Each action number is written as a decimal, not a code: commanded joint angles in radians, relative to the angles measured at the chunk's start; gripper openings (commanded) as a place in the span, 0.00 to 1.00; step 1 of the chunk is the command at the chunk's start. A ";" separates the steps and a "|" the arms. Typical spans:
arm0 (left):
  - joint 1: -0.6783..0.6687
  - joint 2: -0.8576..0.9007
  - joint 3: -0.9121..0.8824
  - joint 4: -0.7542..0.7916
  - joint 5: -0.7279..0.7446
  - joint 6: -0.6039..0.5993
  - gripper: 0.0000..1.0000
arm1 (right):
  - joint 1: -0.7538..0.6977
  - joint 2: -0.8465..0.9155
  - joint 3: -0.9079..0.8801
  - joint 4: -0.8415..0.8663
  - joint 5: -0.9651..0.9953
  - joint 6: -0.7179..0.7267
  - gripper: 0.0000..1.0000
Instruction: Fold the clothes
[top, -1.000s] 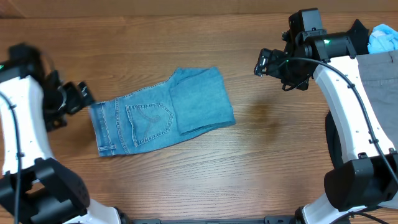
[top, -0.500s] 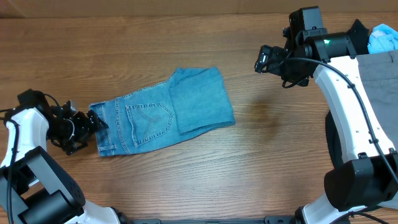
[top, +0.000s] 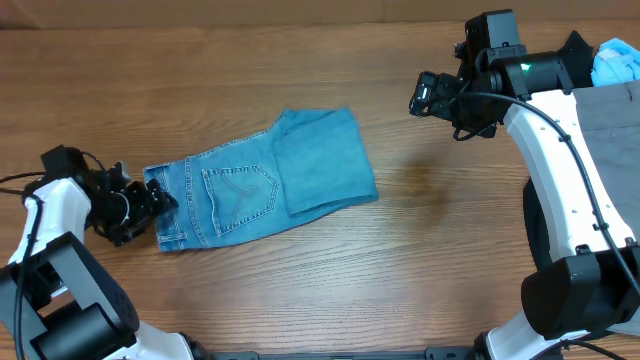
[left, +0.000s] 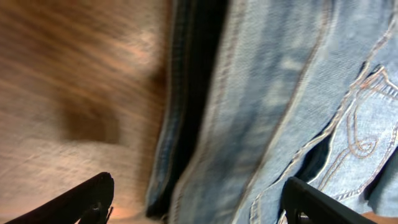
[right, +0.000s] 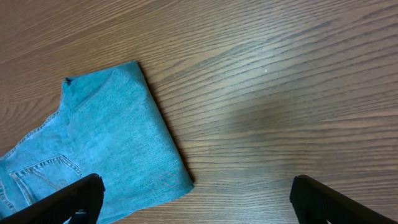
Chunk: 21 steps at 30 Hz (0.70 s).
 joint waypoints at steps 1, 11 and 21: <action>-0.036 0.002 -0.011 0.018 0.000 -0.010 0.89 | 0.003 -0.014 0.003 0.004 0.010 -0.007 1.00; -0.068 0.057 -0.011 0.035 -0.059 -0.025 0.89 | 0.003 -0.014 0.003 0.003 0.010 -0.026 1.00; -0.069 0.139 -0.011 0.081 -0.023 -0.005 0.85 | 0.003 -0.014 0.003 0.003 0.010 -0.026 1.00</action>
